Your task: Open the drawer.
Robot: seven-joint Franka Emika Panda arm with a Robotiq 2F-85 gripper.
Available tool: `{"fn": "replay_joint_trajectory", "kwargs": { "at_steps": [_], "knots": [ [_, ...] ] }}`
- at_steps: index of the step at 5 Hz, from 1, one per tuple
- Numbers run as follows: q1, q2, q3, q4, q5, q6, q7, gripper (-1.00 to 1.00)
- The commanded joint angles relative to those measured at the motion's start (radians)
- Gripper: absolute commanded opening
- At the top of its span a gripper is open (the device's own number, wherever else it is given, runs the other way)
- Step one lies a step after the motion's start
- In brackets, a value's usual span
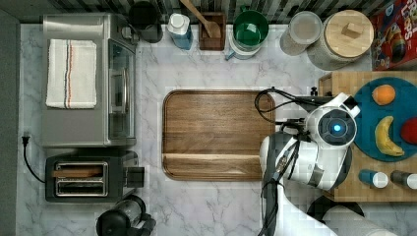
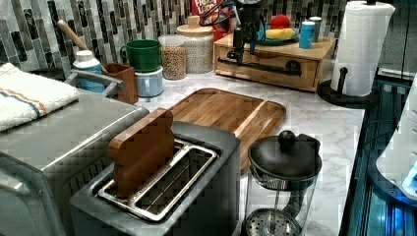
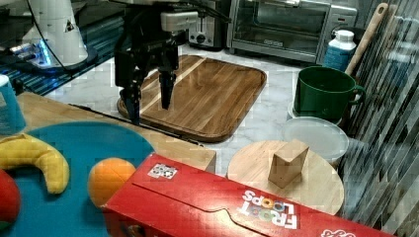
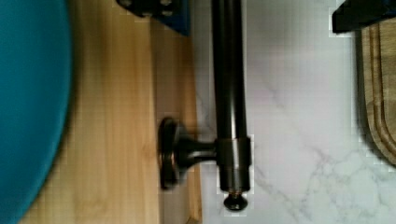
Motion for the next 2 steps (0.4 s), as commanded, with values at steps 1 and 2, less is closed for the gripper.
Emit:
{"fn": "replay_joint_trajectory", "kwargs": {
  "at_steps": [1,2],
  "knots": [
    [0.020,0.068,-0.027,-0.023,-0.085,0.221,0.094,1.00],
    [0.024,0.080,-0.023,-0.023,-0.067,0.230,0.086,1.00]
  ]
}}
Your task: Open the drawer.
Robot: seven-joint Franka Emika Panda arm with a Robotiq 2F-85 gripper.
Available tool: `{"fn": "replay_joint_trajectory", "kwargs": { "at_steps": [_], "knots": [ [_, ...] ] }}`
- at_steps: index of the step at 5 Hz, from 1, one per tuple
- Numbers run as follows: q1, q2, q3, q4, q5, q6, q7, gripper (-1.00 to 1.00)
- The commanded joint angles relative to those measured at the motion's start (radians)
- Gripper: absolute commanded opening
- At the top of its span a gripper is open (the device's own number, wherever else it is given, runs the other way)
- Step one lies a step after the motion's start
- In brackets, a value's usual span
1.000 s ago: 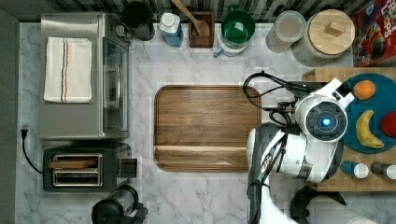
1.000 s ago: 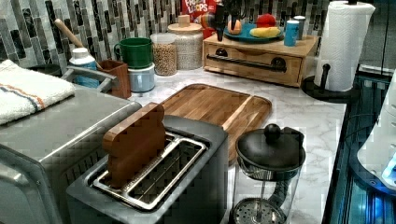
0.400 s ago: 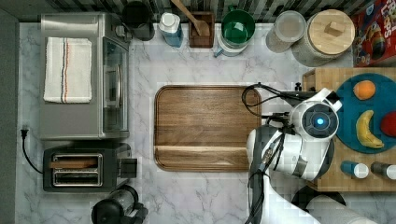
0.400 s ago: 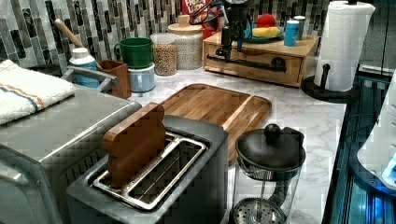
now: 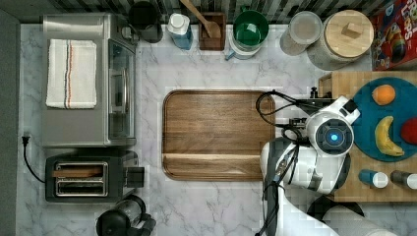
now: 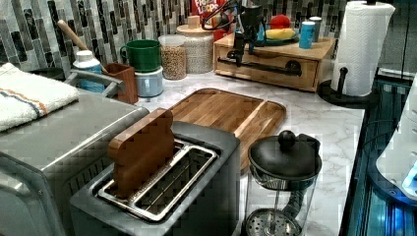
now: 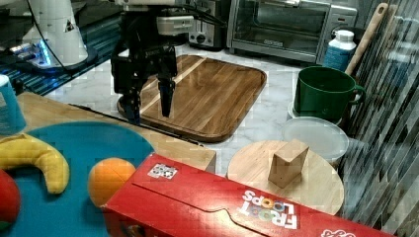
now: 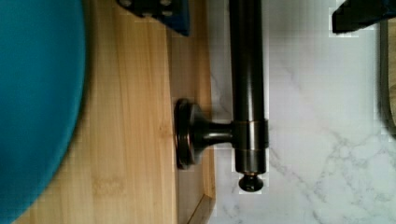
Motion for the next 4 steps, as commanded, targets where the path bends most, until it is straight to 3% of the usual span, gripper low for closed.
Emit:
{"fn": "replay_joint_trajectory", "kwargs": {
  "at_steps": [1,4],
  "knots": [
    [0.046,0.078,-0.002,0.013,-0.013,0.082,0.114,1.00],
    [0.089,0.041,0.036,0.030,-0.021,-0.057,0.180,1.00]
  ]
}}
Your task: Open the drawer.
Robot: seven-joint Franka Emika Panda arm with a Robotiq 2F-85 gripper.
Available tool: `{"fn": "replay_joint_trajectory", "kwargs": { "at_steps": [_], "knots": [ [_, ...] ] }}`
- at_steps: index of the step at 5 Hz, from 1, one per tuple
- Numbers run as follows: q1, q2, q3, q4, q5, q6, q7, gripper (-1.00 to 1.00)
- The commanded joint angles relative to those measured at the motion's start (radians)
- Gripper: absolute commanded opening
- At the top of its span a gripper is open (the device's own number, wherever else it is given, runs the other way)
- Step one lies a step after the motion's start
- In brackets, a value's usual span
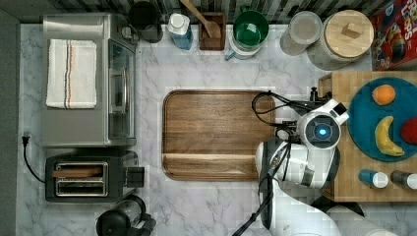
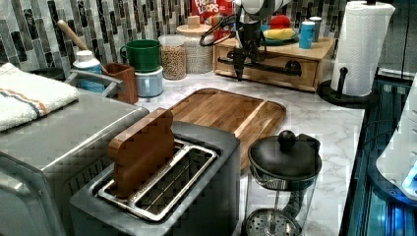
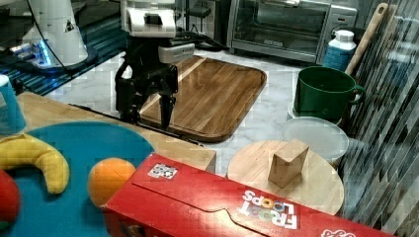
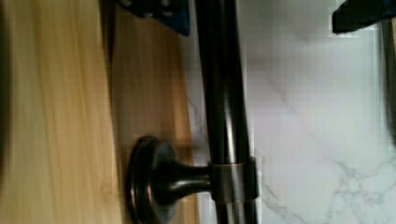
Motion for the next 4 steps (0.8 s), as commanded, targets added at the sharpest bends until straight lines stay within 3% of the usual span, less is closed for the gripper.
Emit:
{"fn": "replay_joint_trajectory", "kwargs": {
  "at_steps": [1,3,4],
  "knots": [
    [0.072,-0.016,0.082,0.054,0.026,-0.086,-0.003,1.00],
    [0.120,-0.005,0.114,0.064,0.071,-0.149,-0.045,1.00],
    [0.176,-0.020,0.117,0.044,0.071,-0.169,0.032,1.00]
  ]
}}
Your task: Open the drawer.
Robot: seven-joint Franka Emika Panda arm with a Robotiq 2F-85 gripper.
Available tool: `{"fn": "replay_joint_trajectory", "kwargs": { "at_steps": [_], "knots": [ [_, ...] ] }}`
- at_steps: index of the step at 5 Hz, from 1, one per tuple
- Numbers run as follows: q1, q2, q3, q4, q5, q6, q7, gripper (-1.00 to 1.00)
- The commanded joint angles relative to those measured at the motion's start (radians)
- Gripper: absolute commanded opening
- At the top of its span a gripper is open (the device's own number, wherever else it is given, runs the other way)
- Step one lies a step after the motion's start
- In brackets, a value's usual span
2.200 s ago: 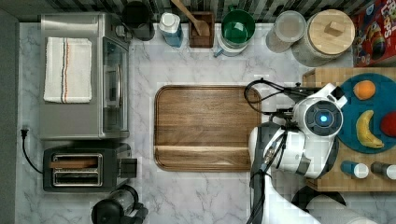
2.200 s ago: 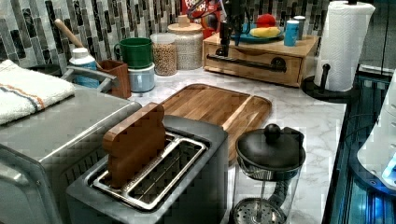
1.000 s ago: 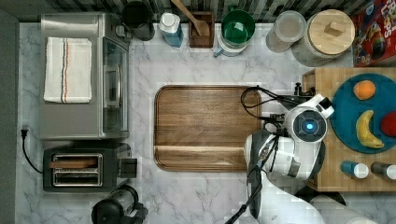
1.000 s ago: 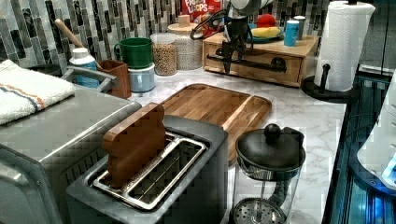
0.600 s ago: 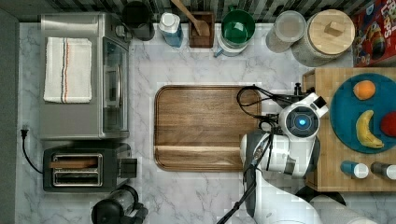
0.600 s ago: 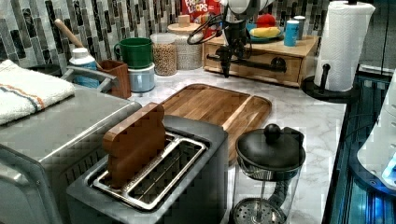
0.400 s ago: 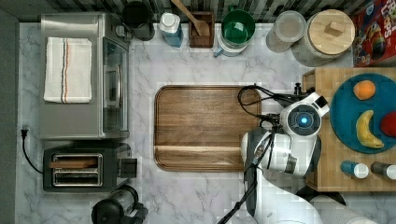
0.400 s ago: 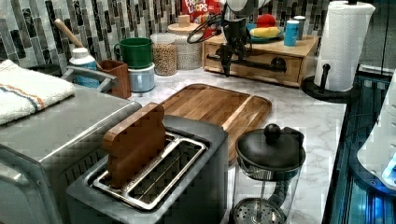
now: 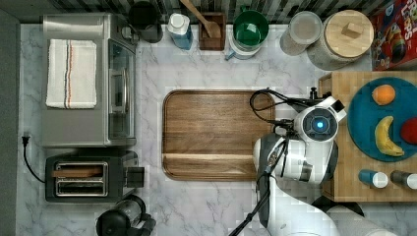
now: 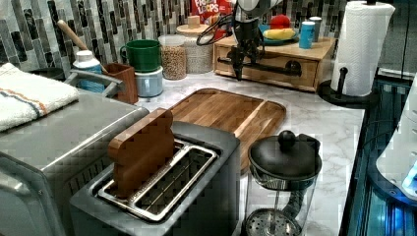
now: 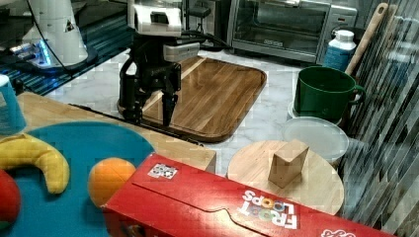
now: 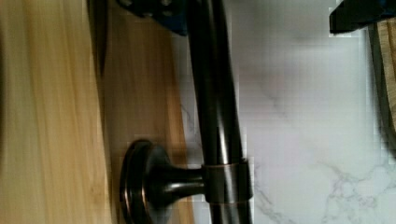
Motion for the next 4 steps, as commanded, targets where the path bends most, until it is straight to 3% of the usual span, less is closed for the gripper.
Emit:
{"fn": "replay_joint_trajectory", "kwargs": {
  "at_steps": [1,2,4],
  "knots": [
    [0.153,-0.047,0.190,0.005,0.060,-0.155,0.091,1.00],
    [0.187,-0.072,0.198,-0.009,0.098,-0.195,0.128,1.00],
    [0.164,-0.106,0.243,-0.048,0.113,-0.192,0.170,1.00]
  ]
}}
